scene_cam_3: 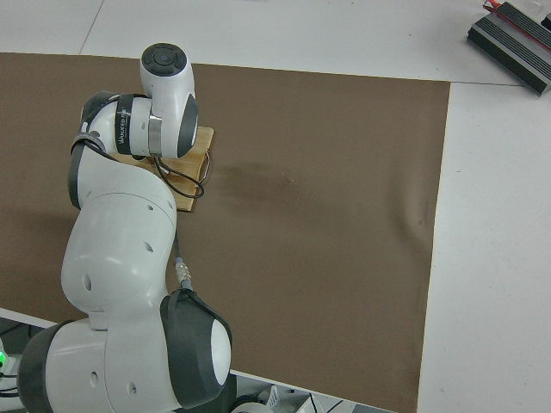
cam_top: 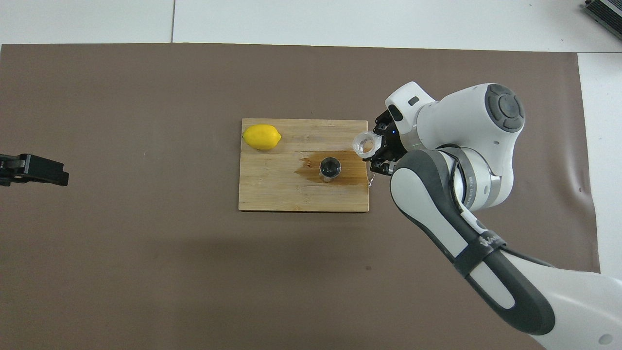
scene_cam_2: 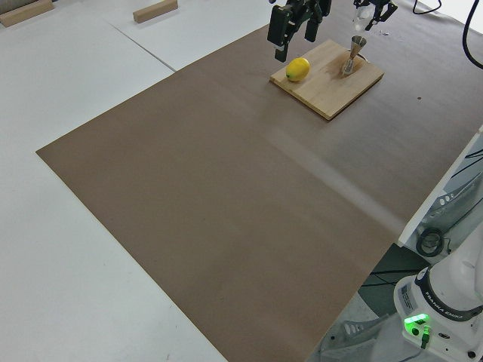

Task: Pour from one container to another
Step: 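Lift the white cup and move it above the dark cup, then tilt the white cup over the dark cup with the right gripper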

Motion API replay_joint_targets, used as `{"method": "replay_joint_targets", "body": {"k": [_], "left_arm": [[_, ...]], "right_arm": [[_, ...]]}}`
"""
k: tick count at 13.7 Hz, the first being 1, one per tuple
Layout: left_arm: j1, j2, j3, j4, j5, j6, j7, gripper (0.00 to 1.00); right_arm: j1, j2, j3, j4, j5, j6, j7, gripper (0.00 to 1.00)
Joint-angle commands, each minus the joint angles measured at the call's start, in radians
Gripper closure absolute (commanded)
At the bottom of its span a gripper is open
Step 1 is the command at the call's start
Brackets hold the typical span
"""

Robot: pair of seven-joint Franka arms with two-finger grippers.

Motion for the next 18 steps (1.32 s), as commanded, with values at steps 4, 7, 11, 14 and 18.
{"method": "replay_joint_targets", "body": {"k": [4, 7, 11, 14, 18], "left_arm": [[0.019, -0.027, -0.013, -0.025, -0.006, -0.004, 0.012, 0.0], [0.019, -0.027, -0.013, -0.025, -0.006, -0.005, 0.012, 0.0], [0.019, -0.027, -0.013, -0.025, -0.006, -0.005, 0.012, 0.0], [0.019, -0.027, -0.013, -0.027, -0.006, -0.004, 0.012, 0.0], [0.019, -0.027, -0.013, -0.027, -0.006, -0.005, 0.012, 0.0]], "right_arm": [[0.032, -0.03, 0.003, 0.006, -0.192, -0.003, 0.109, 0.57], [0.071, -0.032, 0.0, 0.006, -0.211, 0.003, 0.154, 0.57], [0.124, -0.04, 0.003, 0.006, -0.398, -0.001, 0.3, 0.57], [0.131, -0.044, 0.004, 0.005, -0.439, -0.006, 0.34, 0.57], [0.154, -0.049, 0.004, 0.005, -0.542, -0.004, 0.341, 0.57]]}}
